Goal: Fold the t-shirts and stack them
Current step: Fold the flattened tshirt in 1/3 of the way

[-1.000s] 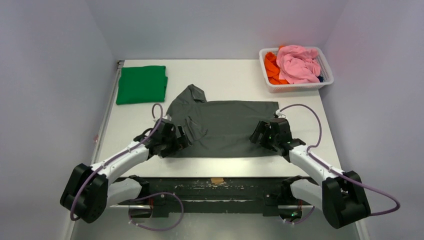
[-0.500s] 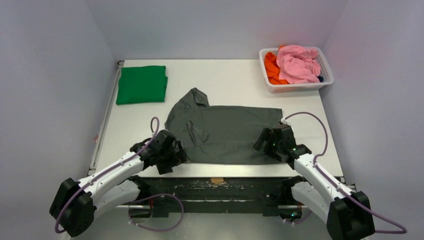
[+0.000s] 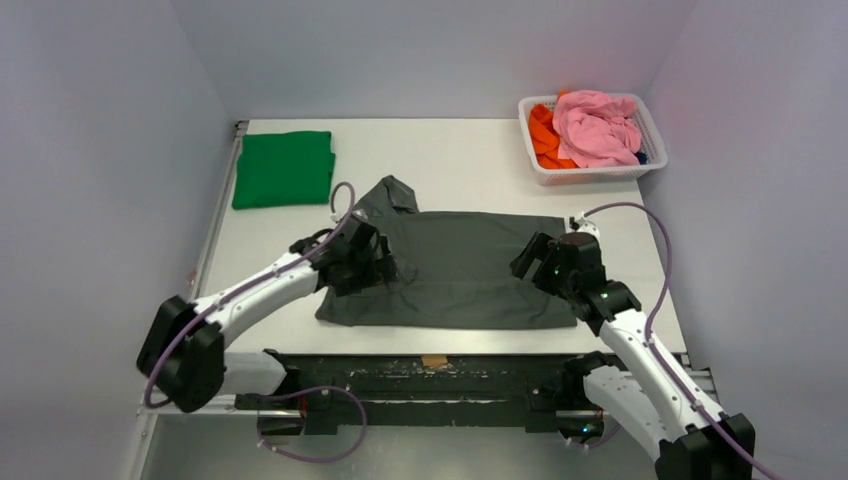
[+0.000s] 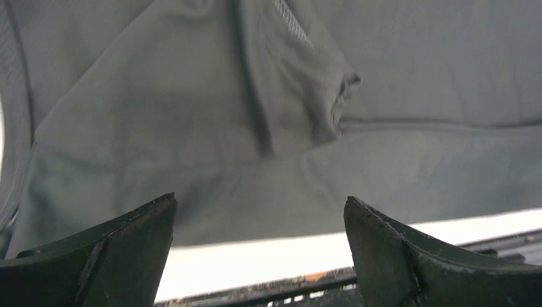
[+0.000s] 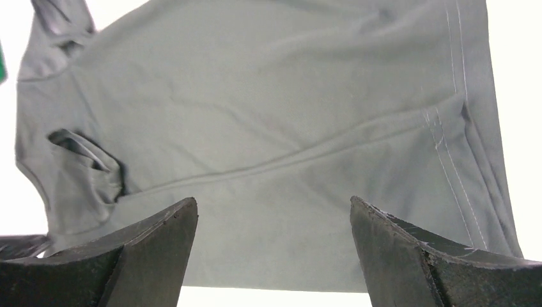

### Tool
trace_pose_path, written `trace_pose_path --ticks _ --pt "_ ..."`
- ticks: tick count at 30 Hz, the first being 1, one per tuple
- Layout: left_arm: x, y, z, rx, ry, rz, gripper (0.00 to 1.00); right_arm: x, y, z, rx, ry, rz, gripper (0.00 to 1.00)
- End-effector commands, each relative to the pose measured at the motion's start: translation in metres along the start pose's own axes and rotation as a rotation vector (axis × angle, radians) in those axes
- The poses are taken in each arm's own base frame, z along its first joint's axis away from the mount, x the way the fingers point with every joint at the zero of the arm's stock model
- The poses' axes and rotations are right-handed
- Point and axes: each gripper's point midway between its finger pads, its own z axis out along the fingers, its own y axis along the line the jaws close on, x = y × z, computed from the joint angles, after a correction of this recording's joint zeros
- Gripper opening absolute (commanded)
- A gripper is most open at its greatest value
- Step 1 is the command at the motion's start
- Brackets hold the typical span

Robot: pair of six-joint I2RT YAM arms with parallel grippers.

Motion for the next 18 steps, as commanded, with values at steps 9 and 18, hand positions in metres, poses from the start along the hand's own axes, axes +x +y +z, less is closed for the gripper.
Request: trace_pose_path --ticks 9,18 --pt "0.028 0.037 0.071 -0.182 0.158 -0.022 1.0 -0.046 0.013 -0.023 -0.032 -0.192 0.002 0.9" --pt "0.082 0.086 0.044 -0.261 0.204 -0.109 1.0 -0.057 0.008 -0.024 -0.001 -0.248 -0.003 0.89"
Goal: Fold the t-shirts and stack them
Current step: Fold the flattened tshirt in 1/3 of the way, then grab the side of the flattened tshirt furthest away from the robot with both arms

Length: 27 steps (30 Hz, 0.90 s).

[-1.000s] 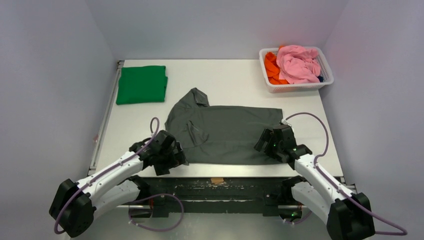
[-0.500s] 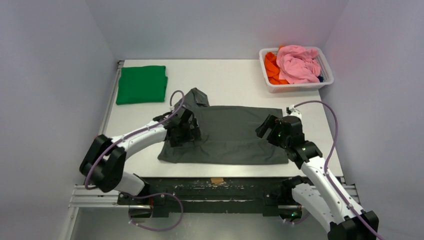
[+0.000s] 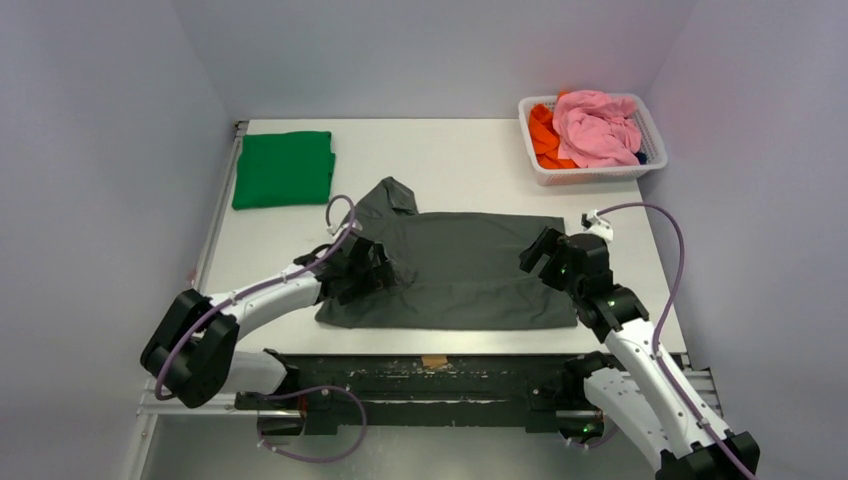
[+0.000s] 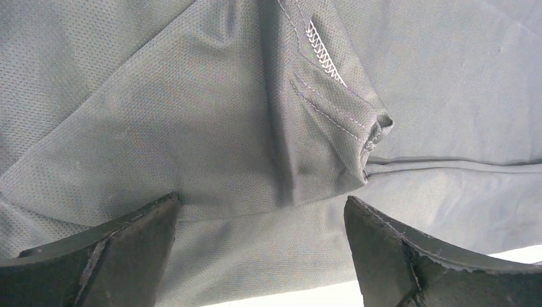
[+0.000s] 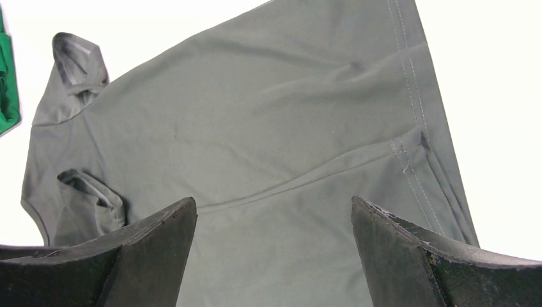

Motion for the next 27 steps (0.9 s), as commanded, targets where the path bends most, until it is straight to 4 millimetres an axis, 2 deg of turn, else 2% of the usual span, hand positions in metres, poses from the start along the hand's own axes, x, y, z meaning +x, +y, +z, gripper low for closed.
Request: trace_pose_path --ticks 1,6,8,10,12,14,16,17,20,24,27 --pt "0.071 0.08 -0.011 -0.251 0.196 -0.043 1.0 -0.021 0.007 -0.002 -0.006 -0.076 -0.002 0.9" --pt "0.072 0.075 -0.022 -0.196 0.176 -0.058 1.0 -0.018 0.007 0.005 0.001 -0.057 0.001 0.89" --pt "0.068 0.075 -0.024 -0.191 0.154 -0.053 1.0 -0.016 0.01 0.008 -0.011 -0.05 0.003 0.89" --pt "0.056 0.071 -0.028 -0.204 0.121 -0.028 1.0 -0.016 0.013 0.012 -0.022 -0.05 0.004 0.89" --pt "0.034 0.058 -0.037 -0.202 0.068 0.006 1.0 -0.018 0.014 0.014 -0.02 -0.056 0.005 0.89" --pt "0.008 0.035 -0.048 -0.16 0.005 0.041 1.0 -0.024 0.015 0.016 -0.006 -0.065 0.0 0.89" --pt "-0.022 0.016 -0.062 -0.129 -0.067 0.074 1.0 -0.03 0.014 0.019 0.021 -0.076 -0.005 0.89" --pt "-0.044 0.004 -0.071 -0.116 -0.123 0.074 1.0 -0.033 0.013 0.022 0.043 -0.083 -0.007 0.89" --pt "-0.09 -0.011 -0.079 -0.092 -0.184 0.04 1.0 -0.038 0.011 0.032 0.085 -0.092 -0.006 0.89" --pt "-0.147 -0.031 -0.055 -0.075 -0.192 0.011 1.0 -0.043 0.015 0.049 0.098 -0.101 -0.001 0.89" --pt "-0.181 -0.047 -0.038 -0.093 -0.175 0.032 0.97 -0.045 0.015 0.059 0.119 -0.106 -0.01 0.89"
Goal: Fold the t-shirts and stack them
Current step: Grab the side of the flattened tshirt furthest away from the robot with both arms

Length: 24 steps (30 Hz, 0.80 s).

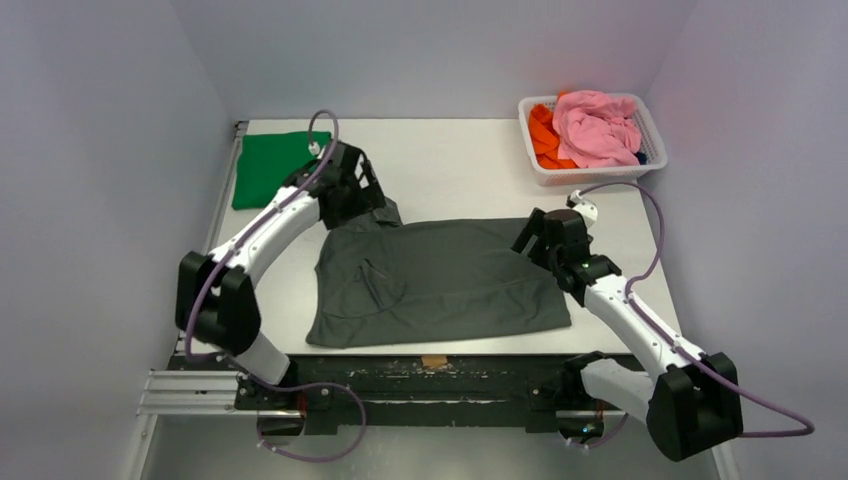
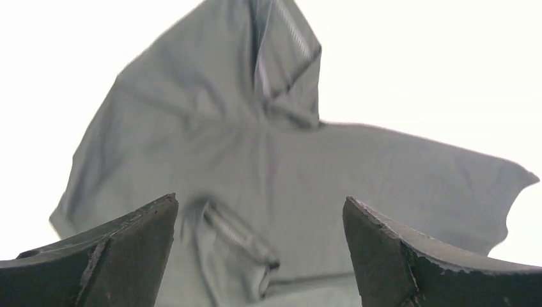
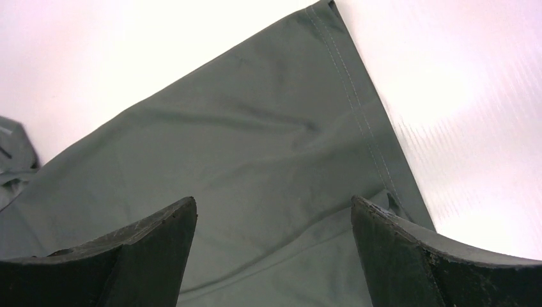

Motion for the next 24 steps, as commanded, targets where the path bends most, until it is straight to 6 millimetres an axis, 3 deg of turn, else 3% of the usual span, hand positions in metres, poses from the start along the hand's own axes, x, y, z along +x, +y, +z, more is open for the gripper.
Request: trace_pose_path --ticks 1,4,8,12,17,24 --pt "-0.034 -0.019 0.039 -0.018 0.02 0.073 0.95 -0.034 0.015 0.008 0.0 -0.107 0.013 0.89" --pt "-0.053 -0.026 0.068 -0.062 0.037 0.067 0.9 -0.031 0.013 0.016 0.023 -0.088 -0.008 0.88" --pt "-0.073 -0.021 0.102 -0.152 0.031 0.051 0.81 -0.025 0.005 0.022 0.06 -0.071 -0.028 0.88" --pt "-0.08 -0.017 0.131 -0.193 0.038 0.047 0.71 -0.022 0.002 0.025 0.074 -0.067 -0.033 0.88" --pt "-0.082 -0.012 0.164 -0.241 0.064 0.043 0.58 -0.021 0.002 0.027 0.08 -0.058 -0.043 0.88" --pt "-0.07 -0.004 0.183 -0.276 0.111 0.029 0.36 -0.02 -0.001 0.028 0.091 -0.058 -0.046 0.88"
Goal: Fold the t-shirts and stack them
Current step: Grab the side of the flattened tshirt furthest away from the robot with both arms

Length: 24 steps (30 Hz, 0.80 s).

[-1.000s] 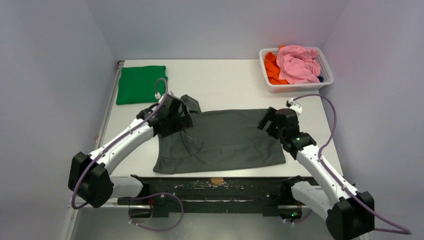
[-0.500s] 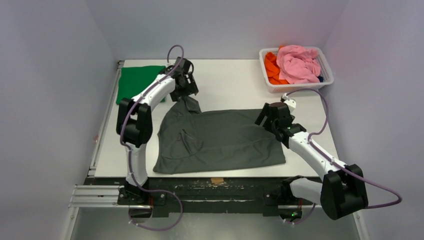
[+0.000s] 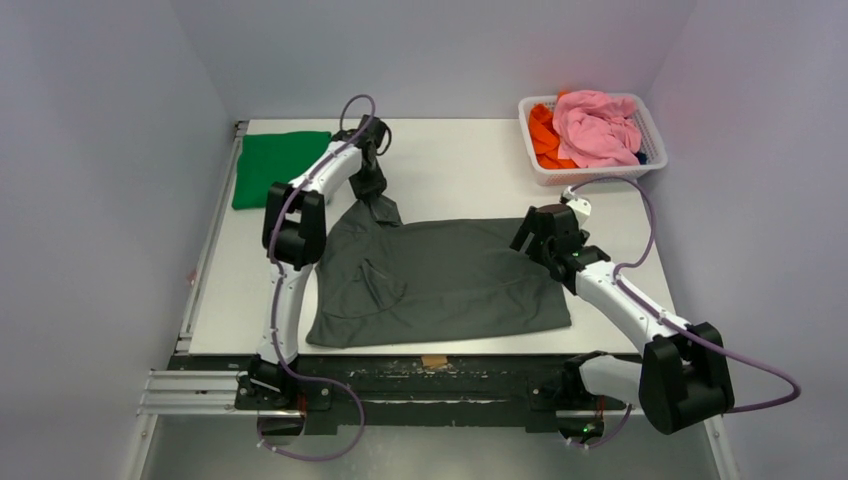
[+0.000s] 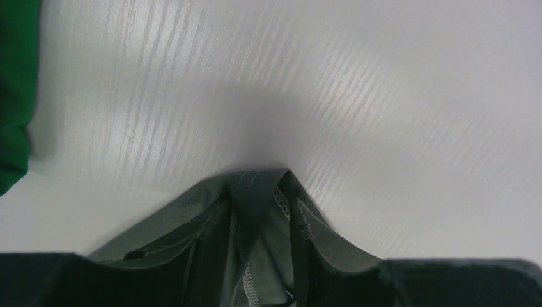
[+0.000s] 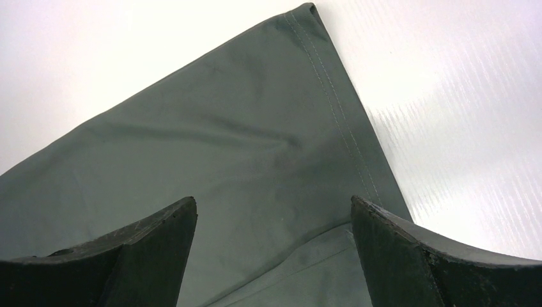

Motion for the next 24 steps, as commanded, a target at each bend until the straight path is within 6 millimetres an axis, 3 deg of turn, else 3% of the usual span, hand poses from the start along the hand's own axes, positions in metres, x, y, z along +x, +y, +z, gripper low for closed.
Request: trace_pose_path --ticks 1,5,11,15,20,24 --pt "-0.003 0.006 -0.002 -0.027 0.006 -0.004 0.31 -0.025 0.007 -0.002 -0.005 -0.073 0.014 0.88" --pt "-0.003 0.006 -0.005 -0.019 0.012 0.002 0.0 -0.028 0.004 0.0 0.014 -0.09 0.008 0.88" --pt "-0.009 0.006 -0.037 0.028 -0.022 0.011 0.0 -0.053 -0.002 0.024 0.139 -0.098 -0.021 0.88" --pt "-0.004 0.011 -0.063 0.073 -0.043 0.007 0.0 -0.068 0.0 0.063 0.221 -0.063 -0.009 0.83" --pt "0.005 0.022 -0.095 0.118 -0.077 -0.005 0.0 -0.07 0.0 0.115 0.303 0.022 -0.006 0.72" --pt "0.019 0.028 -0.106 0.13 -0.076 0.005 0.0 -0.069 -0.005 0.138 0.373 0.067 -0.03 0.67"
